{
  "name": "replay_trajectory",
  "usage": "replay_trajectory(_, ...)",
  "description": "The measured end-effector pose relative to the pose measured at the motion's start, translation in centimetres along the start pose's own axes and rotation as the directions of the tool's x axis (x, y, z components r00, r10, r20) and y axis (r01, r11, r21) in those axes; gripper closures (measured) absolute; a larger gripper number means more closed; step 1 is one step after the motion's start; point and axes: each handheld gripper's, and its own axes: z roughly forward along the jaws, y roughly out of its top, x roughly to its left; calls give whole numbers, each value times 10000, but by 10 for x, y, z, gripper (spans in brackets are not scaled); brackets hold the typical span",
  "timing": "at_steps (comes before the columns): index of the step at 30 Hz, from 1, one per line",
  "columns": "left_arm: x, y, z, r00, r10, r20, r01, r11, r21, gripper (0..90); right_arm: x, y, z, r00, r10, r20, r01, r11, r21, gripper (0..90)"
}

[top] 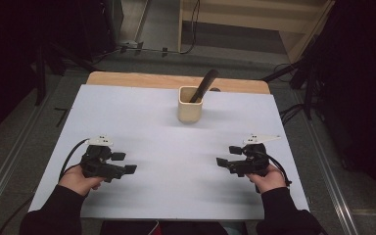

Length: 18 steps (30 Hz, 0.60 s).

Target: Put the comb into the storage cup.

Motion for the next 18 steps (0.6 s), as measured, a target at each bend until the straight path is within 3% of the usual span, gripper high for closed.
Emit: replay_trajectory(18,0,-5,-3,10000,-71,-44,71,10000,-36,277,-12,-16,-19,9997,227,93,-227,9997,19,211)
